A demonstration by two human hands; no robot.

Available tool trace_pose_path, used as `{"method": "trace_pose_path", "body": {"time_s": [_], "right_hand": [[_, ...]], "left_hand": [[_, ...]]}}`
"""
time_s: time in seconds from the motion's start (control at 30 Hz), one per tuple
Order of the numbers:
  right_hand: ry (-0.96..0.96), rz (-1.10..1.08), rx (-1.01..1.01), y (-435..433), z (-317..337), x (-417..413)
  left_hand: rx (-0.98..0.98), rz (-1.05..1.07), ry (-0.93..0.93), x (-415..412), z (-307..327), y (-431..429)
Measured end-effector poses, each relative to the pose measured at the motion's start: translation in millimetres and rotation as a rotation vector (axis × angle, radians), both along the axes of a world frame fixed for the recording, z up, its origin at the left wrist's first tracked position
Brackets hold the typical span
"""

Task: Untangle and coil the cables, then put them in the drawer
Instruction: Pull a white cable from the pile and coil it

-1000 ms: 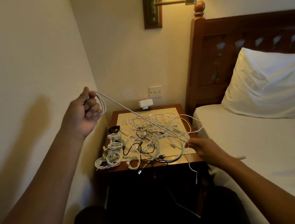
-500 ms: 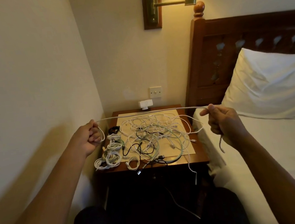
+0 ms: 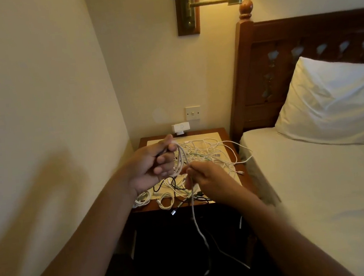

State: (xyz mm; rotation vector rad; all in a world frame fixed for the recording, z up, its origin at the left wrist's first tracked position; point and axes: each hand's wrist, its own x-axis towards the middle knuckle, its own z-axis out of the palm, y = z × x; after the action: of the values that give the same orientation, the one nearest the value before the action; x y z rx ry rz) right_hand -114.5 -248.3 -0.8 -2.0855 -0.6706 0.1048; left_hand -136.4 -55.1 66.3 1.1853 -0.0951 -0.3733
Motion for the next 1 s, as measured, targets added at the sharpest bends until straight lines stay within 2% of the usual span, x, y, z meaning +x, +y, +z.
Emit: {"method": "trace_pose_path", "body": {"time_s": [0.1,0.23,0.3,0.37,0.47,0.6,0.7,0.8,0.9,1.0], "right_hand": [[0.026,-0.057,-0.028,9.5,-22.5,-4.7],[0.010,0.091,-0.198,17.2,-38.4,-24.2],[-0.034,0.161,-0.215,20.9,-28.1,-34.4],[-0.108,0.197,-0.202,20.0,-7.6,-41.4],[-0.139,0.201,-0.143,9.5,25.3,-36.6],[-0.111,0.113,-0.007,-11.4,45.1,-4.2],[-0.145,0.023,-0.020,-29.8,37.0,21.7],[-0.109,-0.033,-0.066,-50.1,8.5,37.3],[-0.007,-0.045,-0.096,-53.9,-19.3,27.0],[0.048,0.079,-0.150,-28.3,-29.2,-7.6]], "left_hand": [[-0.146,0.140,-0.068,5.2,3.7,10.5],[-0.218,0.318,-0.166,13.2,-0.2,17.3],[-0.051,0.380,-0.242,12.8,-7.9,14.4],[0.244,0.404,-0.316,8.9,-19.7,11.7],[0.645,0.309,-0.356,0.7,-35.3,15.9],[0.721,-0.024,-0.339,-18.7,-35.5,15.6],[0.620,-0.091,-0.246,-30.9,-34.0,21.8],[0.322,-0.124,-0.215,-39.5,-31.6,38.2],[-0.008,0.045,-0.203,-35.3,-25.8,36.9],[-0.231,0.212,-0.180,-20.6,-17.8,18.7]]}}
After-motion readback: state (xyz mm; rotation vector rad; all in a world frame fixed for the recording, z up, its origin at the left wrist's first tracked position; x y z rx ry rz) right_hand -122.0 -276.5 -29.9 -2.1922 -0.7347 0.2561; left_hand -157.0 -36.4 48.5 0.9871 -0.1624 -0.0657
